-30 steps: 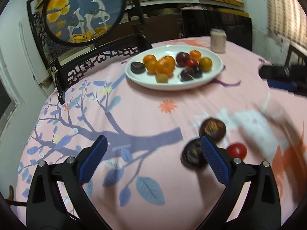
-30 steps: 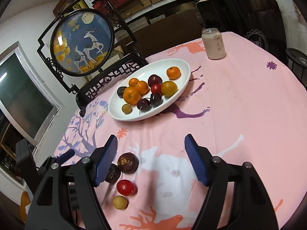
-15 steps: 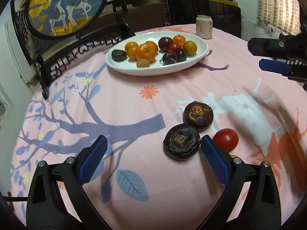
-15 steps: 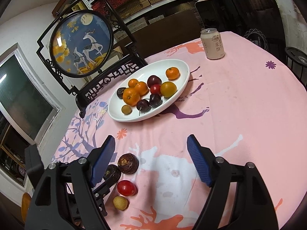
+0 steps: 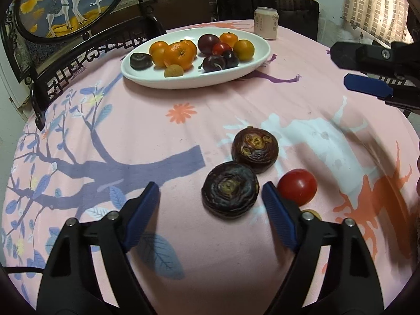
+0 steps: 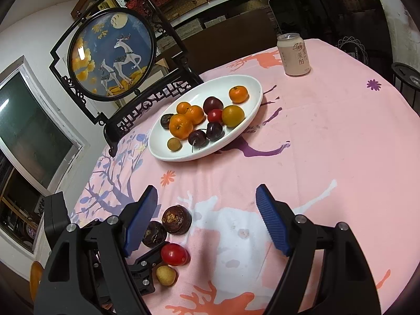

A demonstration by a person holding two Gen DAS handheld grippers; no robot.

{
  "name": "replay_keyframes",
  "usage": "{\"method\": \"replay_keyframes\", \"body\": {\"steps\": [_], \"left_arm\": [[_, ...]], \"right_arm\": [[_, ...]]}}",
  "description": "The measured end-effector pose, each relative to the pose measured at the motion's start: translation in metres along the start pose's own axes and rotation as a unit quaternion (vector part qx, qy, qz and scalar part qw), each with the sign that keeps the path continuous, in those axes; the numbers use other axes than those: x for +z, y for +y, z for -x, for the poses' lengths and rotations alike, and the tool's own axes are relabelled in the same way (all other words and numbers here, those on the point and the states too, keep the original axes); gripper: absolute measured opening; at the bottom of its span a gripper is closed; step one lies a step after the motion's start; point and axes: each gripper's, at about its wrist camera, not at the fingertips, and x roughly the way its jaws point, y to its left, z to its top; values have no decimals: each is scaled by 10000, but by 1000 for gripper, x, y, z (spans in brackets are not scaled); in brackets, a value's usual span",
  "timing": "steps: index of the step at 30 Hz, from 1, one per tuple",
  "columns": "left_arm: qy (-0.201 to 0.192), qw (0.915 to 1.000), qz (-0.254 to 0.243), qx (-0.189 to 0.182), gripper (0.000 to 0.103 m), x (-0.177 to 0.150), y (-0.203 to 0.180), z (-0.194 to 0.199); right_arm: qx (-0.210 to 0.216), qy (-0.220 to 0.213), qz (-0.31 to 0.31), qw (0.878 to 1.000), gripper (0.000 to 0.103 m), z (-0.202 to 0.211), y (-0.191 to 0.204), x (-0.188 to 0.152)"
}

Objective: Organize fruits
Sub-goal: 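Grasp another dark round fruit with the left tool while the right tool grasps a wrinkled dark fruit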

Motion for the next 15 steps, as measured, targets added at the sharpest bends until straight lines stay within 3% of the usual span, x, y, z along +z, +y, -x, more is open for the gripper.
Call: {"method": "replay_keyframes", "body": {"steps": [6,8,10,12,15], "left_arm": [[-10,9999,20,-101,69,4,0,-3],[-13,9998,38,-205,62,4,1,-3],[-45,9996,-47,-258,47,4,-2,-2],[-65,9995,-129,-285,41,3,-6,0],[-78,9995,-139,-273,41,3,-5,0]], "right_arm": [[-25,96,131,9999,78,-6,5,-4],[-34,123,177,9998,78,-8,7,-5],[-47,136,217,9997,78,-9,8,-6],[-47,145,227,9996,78,-9,7,-6],[-26,184,235,9996,78,-10,7,-6]]}}
